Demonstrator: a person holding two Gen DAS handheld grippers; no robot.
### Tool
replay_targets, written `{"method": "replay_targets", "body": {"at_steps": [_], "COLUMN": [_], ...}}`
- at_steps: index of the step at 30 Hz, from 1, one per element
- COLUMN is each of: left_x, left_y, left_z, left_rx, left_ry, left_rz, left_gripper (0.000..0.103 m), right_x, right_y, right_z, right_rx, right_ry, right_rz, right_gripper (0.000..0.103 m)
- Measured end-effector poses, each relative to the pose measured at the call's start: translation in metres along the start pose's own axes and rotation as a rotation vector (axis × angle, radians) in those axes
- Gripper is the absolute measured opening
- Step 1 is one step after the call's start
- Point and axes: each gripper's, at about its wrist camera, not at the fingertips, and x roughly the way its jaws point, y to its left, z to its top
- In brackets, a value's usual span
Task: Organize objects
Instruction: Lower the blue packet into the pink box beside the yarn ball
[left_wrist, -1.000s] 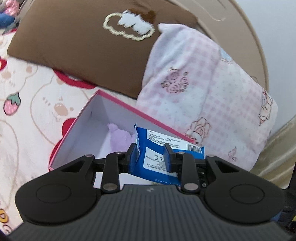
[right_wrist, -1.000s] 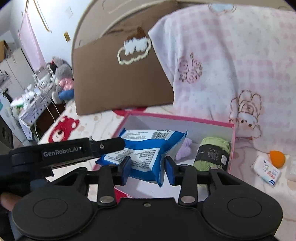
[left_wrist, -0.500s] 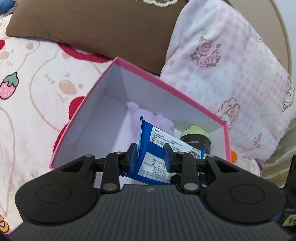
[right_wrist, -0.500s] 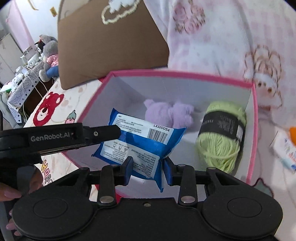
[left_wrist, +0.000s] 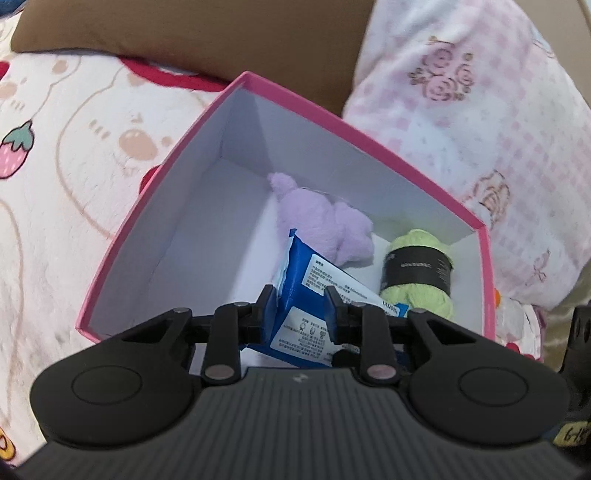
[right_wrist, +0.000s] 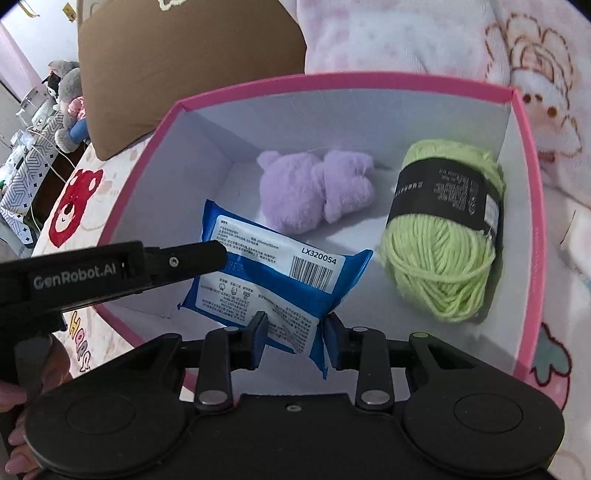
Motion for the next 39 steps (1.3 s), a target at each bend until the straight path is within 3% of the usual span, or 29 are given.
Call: {"method": "replay_targets", "body": {"at_steps": [6,13,16,19,22,24,26,30,33,37,39], "left_x": [0.008,0.016,0.02,0.02,0.025,0.023,0.019,0.013,0.01,0.006,-0.001], "left_y": [-0.002,-0.014,-0.013,-0.012,-0.011,-0.016,-0.021,-0.012,-0.009,-0.012,-0.016], "left_z": [-0.004,-0.006,-0.006,-0.005,-0.005,-0.008,-0.01,-0.007,-0.007,-0.008,-0.01], "left_rx": [0.01,0.079,0.07,0.047,0.0,0.029,0.082,0.048,0.042,0.033,0.042], "left_ry": [0.012,0.015,0.028,0.042,0.082,0.061,0.023,0.021,0.019,0.024,0.012], "left_rz": [0.028,0.119,0.122,0.069,-0.056,0.013,0.105,0.077,0.097,0.104,0.121], "left_gripper": [0.024,0.024,0.024,0.024,0.024,0.024,0.024,0.024,0.024,0.028,0.034], "right_x": [0.009,0.01,0.009,0.011,0.012,0.012,0.011,0.005,-0.006,-0.022,-0.034], "right_y": [-0.003,-0.001,-0.006,-0.01,-0.01,-0.007,-0.001,-0.003,-0.002,0.001,0.002], "right_z": [0.0,0.001,0.002,0.001,-0.001,-0.001,-0.001,0.0,-0.002,-0.004,-0.007], "right_rx": [0.031,-0.007,0.015,0.025,0.042,0.032,-0.014,-0.018,-0.036,-0.066,-0.085], "right_ry": [0.002,0.003,-0.002,0.001,0.008,0.006,-0.016,-0.031,-0.055,-0.069,-0.09], "right_rz": [-0.021,-0.028,-0.033,-0.034,0.0,-0.014,-0.085,-0.091,-0.093,-0.091,-0.084], "right_gripper": [0.033,0.031,0.024,0.017,0.016,0.014,0.011,0.011,0.011,0.013,0.015]}}
